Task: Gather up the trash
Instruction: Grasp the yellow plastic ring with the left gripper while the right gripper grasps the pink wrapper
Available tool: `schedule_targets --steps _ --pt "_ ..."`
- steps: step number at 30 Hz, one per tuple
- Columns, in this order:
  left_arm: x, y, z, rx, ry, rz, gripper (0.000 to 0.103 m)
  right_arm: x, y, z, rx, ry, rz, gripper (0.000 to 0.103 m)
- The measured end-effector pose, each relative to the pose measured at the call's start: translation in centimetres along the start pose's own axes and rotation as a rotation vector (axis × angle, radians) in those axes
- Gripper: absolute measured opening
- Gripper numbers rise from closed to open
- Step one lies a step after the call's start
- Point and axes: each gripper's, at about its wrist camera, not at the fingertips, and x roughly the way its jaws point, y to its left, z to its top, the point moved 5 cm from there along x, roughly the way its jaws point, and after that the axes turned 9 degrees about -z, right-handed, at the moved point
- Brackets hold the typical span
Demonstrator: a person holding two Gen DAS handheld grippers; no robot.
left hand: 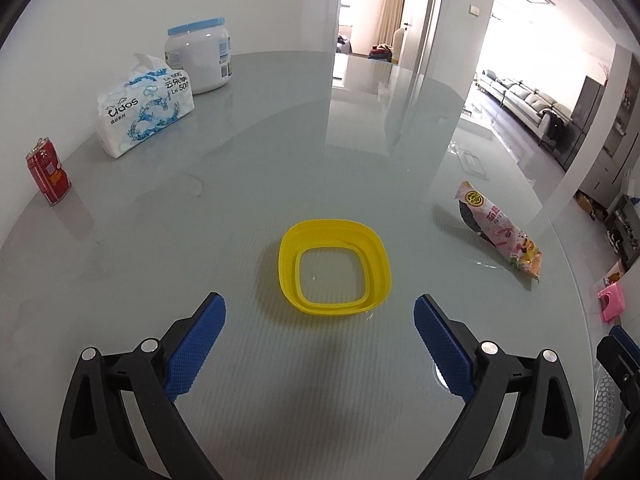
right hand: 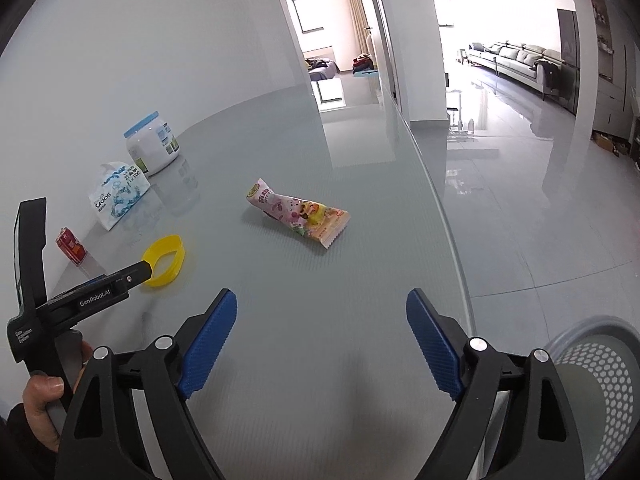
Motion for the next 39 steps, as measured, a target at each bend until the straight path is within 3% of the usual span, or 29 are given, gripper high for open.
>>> schedule_targets --steps 16,23,28,39 --pt "4.5 0.3 1.2 -0.001 0.079 0.041 0.093 5.8 2.0 3.2 -0.092 0.033 -0.006 0.085" --pt "4.5 -0.5 1.2 0.030 0.076 0.018 0.070 7.2 2.8 4.2 -0.143 0.029 -0.012 0.085" --pt "4.3 -0.3 1.3 0.018 0.069 -0.019 0.068 8.3 3.3 5.0 -0.200 0.027 -0.015 0.085" --pt "3.4 0.0 1.9 0.028 0.029 -0.016 0.068 11.6 5.0 6.3 -0.331 0.064 -0.003 0.085"
